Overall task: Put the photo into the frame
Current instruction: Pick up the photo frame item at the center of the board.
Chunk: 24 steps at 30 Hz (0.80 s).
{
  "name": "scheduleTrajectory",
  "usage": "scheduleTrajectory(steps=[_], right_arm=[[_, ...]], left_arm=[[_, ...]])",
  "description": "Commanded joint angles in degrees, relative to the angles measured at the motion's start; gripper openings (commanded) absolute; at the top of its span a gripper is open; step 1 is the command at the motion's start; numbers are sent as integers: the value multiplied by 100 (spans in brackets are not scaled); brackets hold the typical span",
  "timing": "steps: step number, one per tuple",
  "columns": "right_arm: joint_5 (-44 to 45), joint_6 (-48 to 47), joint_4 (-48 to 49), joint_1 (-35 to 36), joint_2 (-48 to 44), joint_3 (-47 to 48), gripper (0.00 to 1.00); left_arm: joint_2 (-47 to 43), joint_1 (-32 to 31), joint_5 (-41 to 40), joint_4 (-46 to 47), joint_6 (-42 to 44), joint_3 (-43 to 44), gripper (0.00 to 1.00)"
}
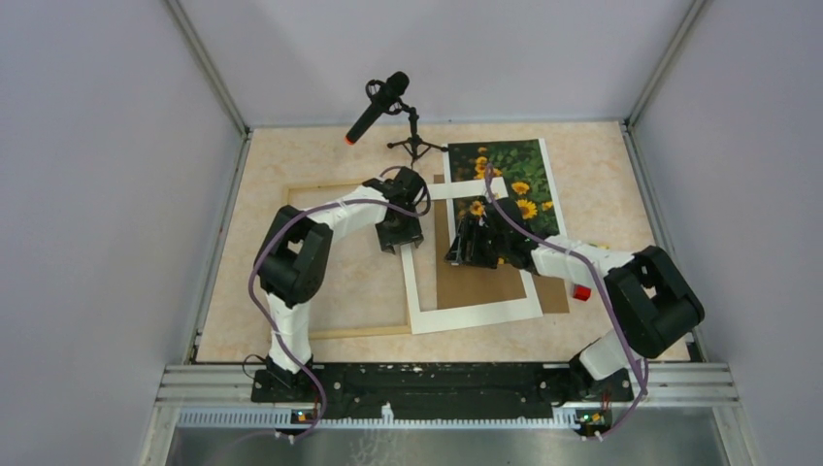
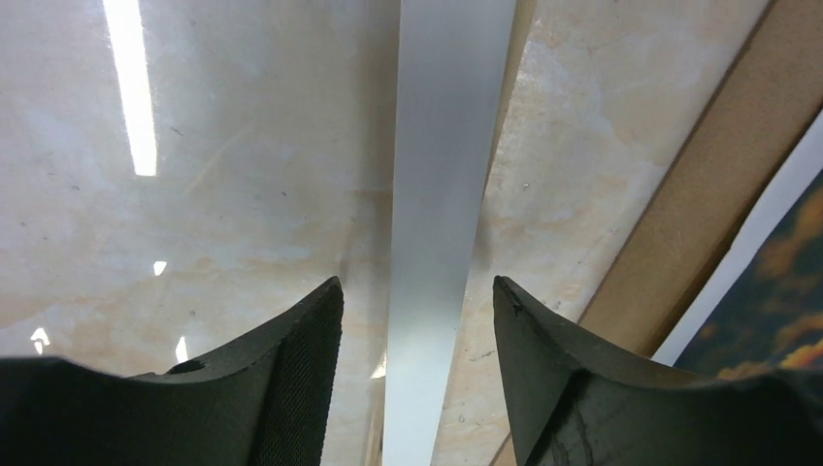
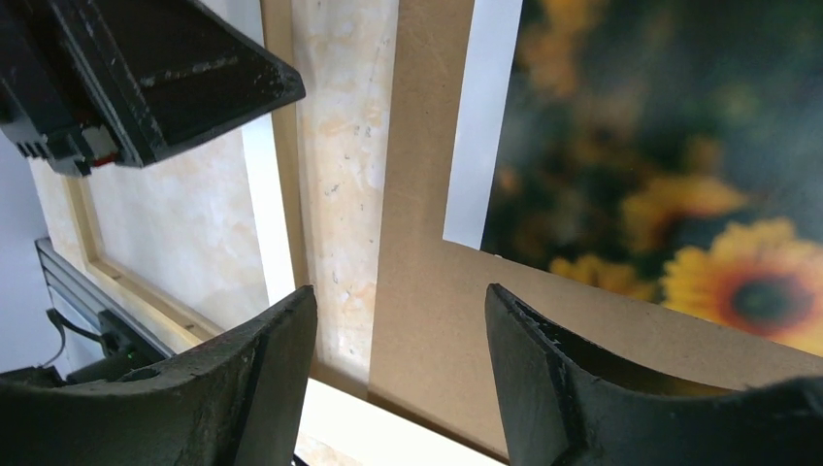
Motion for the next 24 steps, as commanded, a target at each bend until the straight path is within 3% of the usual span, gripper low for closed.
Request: scheduleTrajectory(steps=[1, 13, 19, 24], right_arm=[[-19, -298, 133, 131, -54, 12, 64], [368, -467, 180, 745, 313, 275, 64], [240, -63, 973, 1078, 434, 267, 73], [-270, 467, 1795, 1076, 625, 219, 72]], left_arm=[[197, 0, -206, -183, 12, 246, 61], [99, -27, -227, -309, 174, 441, 33], [-166, -24, -156, -373, 197, 400, 30], [-575, -27, -18, -386, 228, 247, 29]])
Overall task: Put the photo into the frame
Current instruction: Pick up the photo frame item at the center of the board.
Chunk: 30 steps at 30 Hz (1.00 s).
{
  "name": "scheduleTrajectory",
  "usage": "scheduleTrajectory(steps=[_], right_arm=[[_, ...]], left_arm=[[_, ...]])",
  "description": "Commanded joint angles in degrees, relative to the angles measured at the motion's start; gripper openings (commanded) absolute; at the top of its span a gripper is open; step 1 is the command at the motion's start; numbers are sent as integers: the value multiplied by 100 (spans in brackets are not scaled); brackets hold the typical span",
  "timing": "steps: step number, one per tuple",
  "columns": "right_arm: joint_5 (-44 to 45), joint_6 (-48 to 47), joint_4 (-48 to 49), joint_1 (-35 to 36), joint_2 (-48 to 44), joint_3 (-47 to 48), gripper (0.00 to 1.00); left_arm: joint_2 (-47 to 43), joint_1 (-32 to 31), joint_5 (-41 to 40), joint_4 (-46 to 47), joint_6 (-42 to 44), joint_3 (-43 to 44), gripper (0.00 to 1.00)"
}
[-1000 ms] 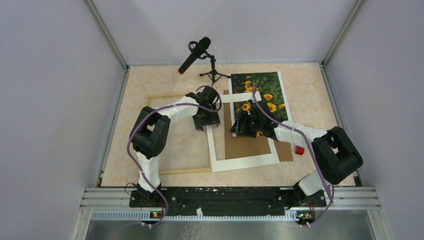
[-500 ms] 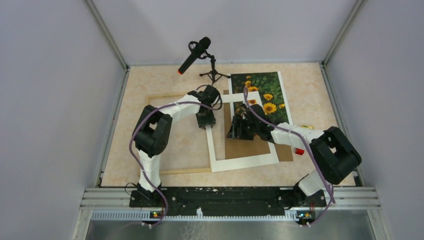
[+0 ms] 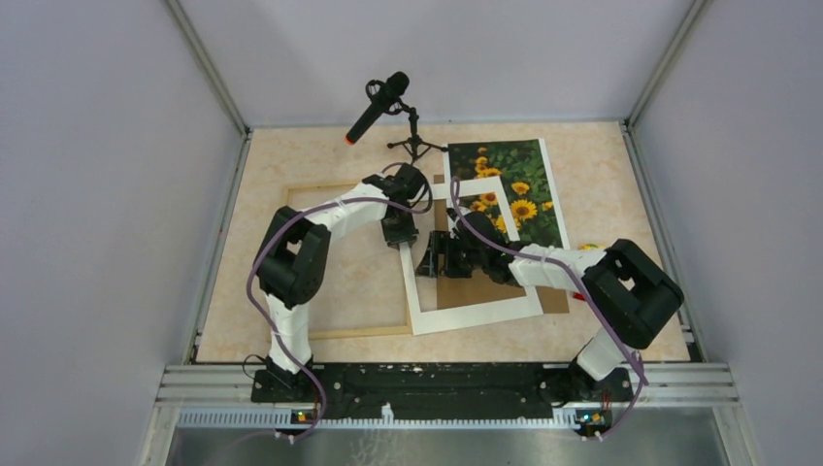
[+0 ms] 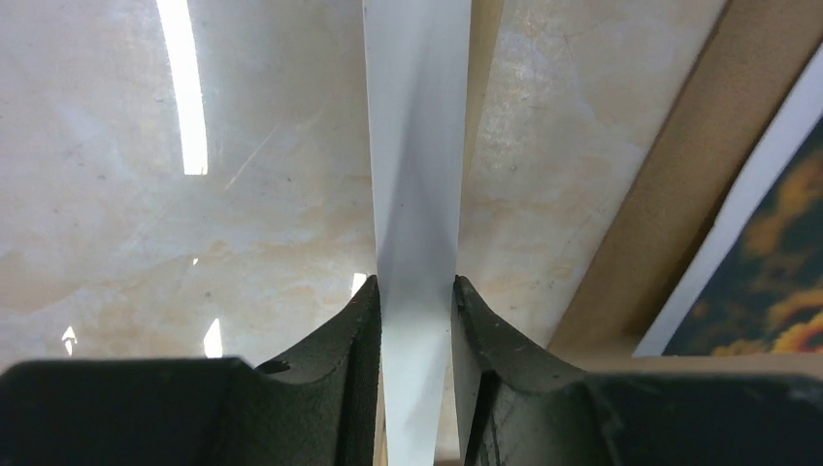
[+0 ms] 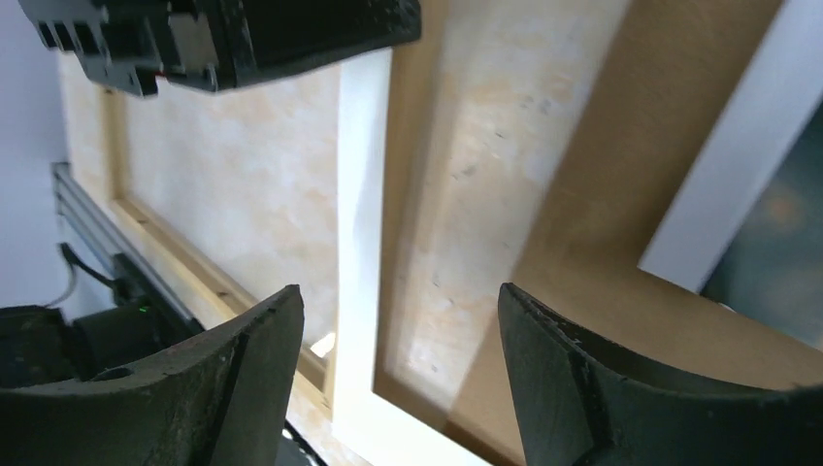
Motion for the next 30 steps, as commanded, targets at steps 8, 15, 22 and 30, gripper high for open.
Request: scheduleTrajectory(steps=[8, 15, 22, 30], right_arm=[[-1089, 874, 2134, 28, 440, 156, 61], [-1558, 1118, 2938, 26, 519, 84, 43], [-1919, 1729, 4136, 23, 699, -204, 10], [-1948, 1718, 4161, 26, 402, -334, 0]], left_arm=[[-1369, 3, 351, -48, 162, -345, 29], [-1570, 17, 569, -60, 339, -407, 30], [-2114, 125, 1389, 429, 727, -714, 45], [-3258, 837, 2749, 1096, 1214, -1518, 90]])
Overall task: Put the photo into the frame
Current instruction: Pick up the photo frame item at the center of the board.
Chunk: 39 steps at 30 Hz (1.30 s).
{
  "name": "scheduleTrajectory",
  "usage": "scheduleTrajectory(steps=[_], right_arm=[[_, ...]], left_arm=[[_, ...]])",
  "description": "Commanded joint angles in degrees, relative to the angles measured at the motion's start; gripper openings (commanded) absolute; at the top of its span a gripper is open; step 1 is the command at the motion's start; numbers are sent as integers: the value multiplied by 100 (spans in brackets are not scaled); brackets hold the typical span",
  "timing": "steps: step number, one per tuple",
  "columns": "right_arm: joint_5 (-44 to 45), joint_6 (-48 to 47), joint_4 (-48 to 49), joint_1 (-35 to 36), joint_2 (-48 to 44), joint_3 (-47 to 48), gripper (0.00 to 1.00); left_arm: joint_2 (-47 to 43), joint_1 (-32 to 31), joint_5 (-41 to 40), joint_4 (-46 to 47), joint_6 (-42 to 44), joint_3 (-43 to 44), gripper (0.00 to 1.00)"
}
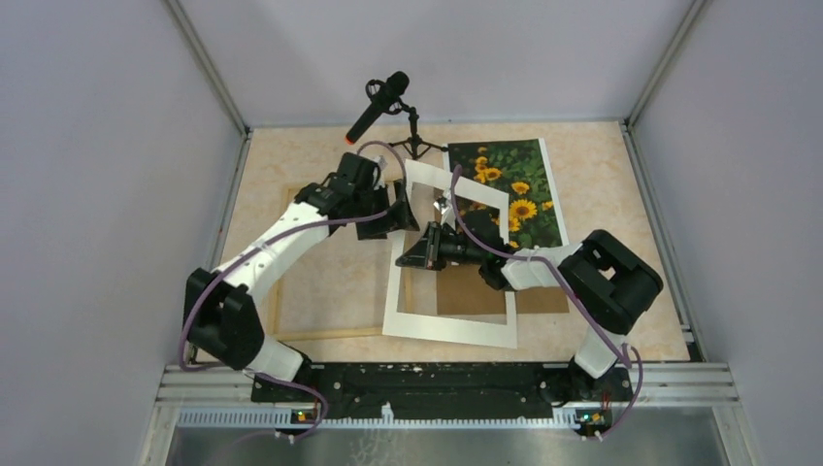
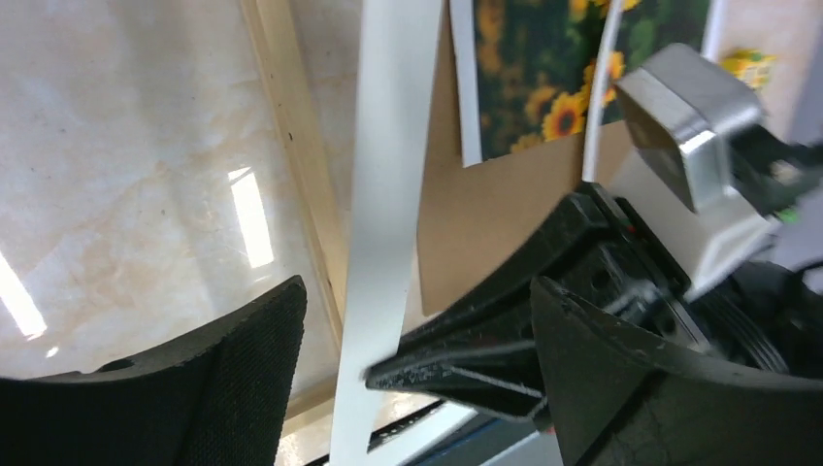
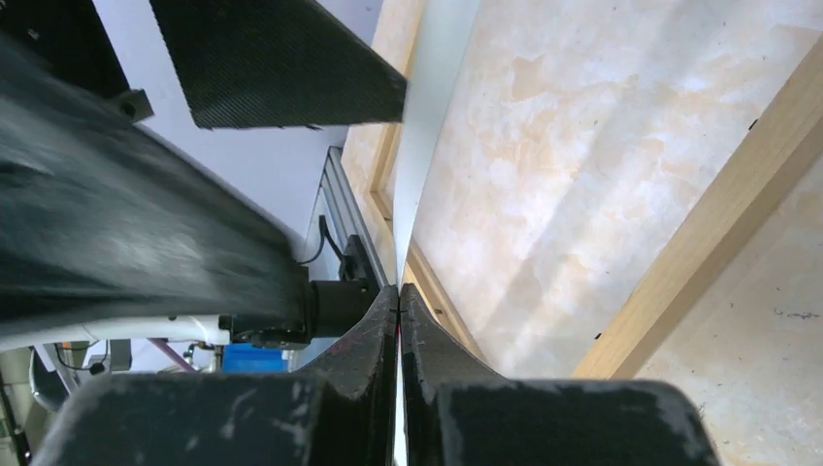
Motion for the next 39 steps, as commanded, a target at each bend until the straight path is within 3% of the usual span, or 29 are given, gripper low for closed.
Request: scheduleTrajectory(steps=[1, 7, 11, 14, 24, 28, 31, 34, 39], right_arm=[[-131, -33, 483, 24, -350, -90, 0], [-252, -274, 528, 17, -696, -190, 0], [-570, -176, 825, 23, -728, -129, 0], [-575, -195, 789, 21, -802, -76, 0], [-580, -276, 698, 21, -928, -12, 0], [-589, -246, 766, 20, -1006, -52, 0], [-604, -225, 799, 31, -1032, -64, 0], [-689, -145, 925, 63, -922, -21, 0], [-707, 23, 1177, 67, -800, -39, 0]], left_arm=[[-910, 675, 1398, 821, 360, -677, 93], [-2004, 1854, 3755, 2540, 89, -2137, 93], [-2448, 2050, 5107, 5232, -1274, -3316, 88], [-2343, 2038, 5724, 6477, -2093, -3710, 80], [-2314, 1974, 5474, 5637, -1631, -3783, 56], [-2462, 1967, 4906, 4622, -1079, -3557, 59], [-2696, 1978, 4318, 4121, -698, -3486, 71], [-2637, 1973, 4617, 4709, -1025, -3695, 78], [-2176, 1897, 5340, 5961, -1800, -3953, 69]])
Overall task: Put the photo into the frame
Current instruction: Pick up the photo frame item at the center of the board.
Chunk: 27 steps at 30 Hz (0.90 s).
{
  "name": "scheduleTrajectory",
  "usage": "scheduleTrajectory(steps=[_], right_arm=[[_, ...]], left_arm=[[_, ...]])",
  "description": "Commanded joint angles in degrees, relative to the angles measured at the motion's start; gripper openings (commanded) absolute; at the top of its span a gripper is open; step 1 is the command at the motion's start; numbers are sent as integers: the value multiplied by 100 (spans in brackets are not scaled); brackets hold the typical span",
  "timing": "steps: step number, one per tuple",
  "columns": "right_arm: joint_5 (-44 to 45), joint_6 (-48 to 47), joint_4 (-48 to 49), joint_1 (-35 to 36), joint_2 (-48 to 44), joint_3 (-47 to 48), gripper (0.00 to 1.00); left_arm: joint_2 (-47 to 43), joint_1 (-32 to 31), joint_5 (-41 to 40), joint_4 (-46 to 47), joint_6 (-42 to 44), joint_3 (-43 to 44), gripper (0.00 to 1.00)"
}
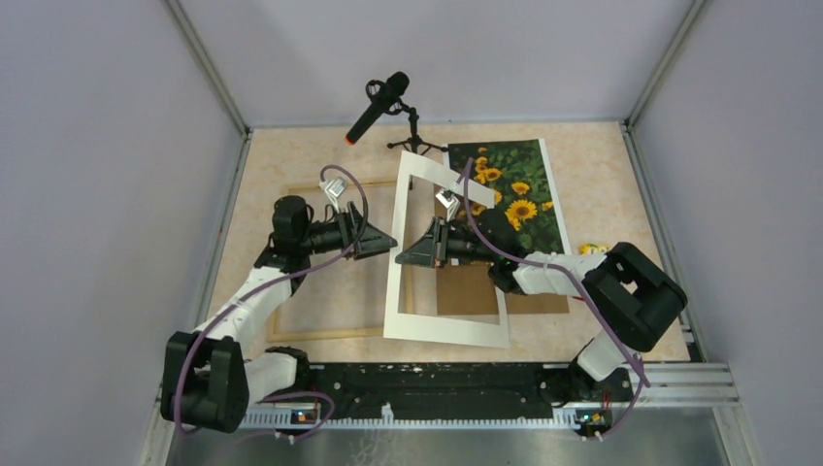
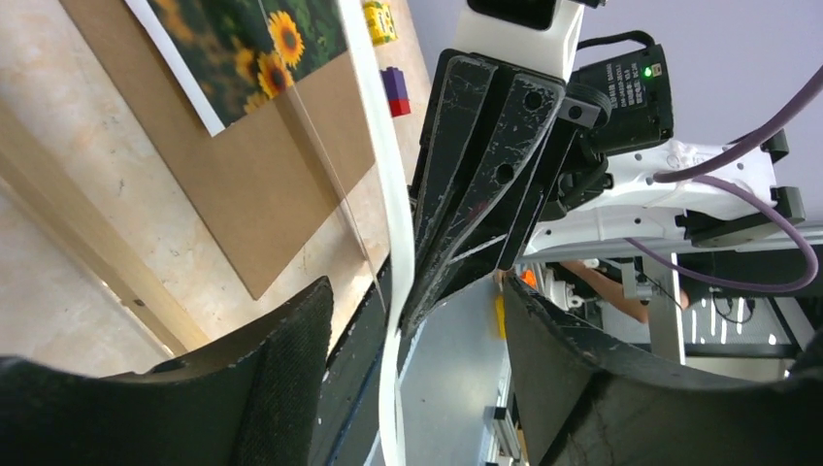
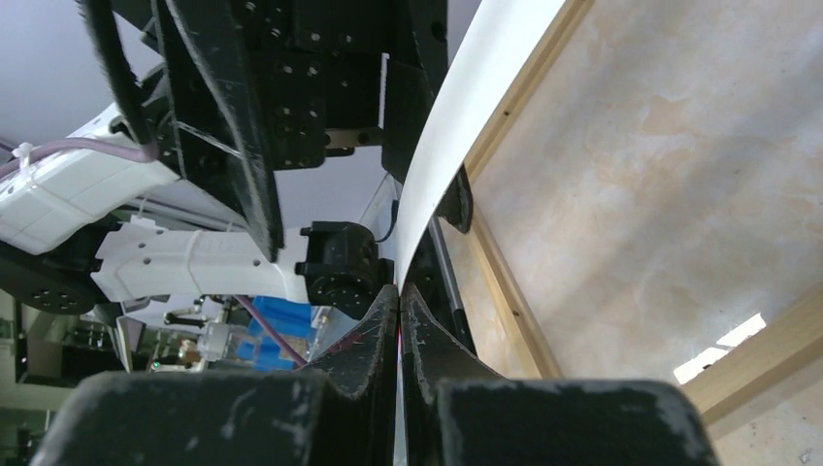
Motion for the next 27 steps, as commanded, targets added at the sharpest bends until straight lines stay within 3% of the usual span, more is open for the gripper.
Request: scheduleTrajectory(steps=[1, 10, 12, 14, 16, 19, 21, 24, 27], right_arm=[[-110, 97, 610, 64, 6, 192, 0], [-171, 197, 754, 74, 126, 235, 0], [-181, 214, 740, 89, 119, 260, 0], [-189, 174, 569, 96, 102, 309, 0], [-118, 14, 79, 97, 7, 398, 14], [477, -610, -1714, 86, -445, 583, 45], [842, -933, -2393, -13, -716, 610, 60], [500, -875, -2424, -460, -927, 369, 66], [283, -923, -2691, -917, -1001, 317, 67]], left_arm=[[233, -117, 487, 1022, -420, -160, 67], [257, -202, 446, 623, -114, 89, 36], [310, -203, 427, 73, 237, 346, 31], [359, -196, 362, -729, 762, 736, 19], [348, -188, 75, -1882, 1485, 1289, 3], [196, -184, -998, -3887, 2788, 2400, 0], [12, -189, -2301, -5012, 3441, 3092, 0], [-434, -184, -4284, -5898, 3893, 3749, 0], [-958, -187, -5316, -6287, 4175, 4268, 0]])
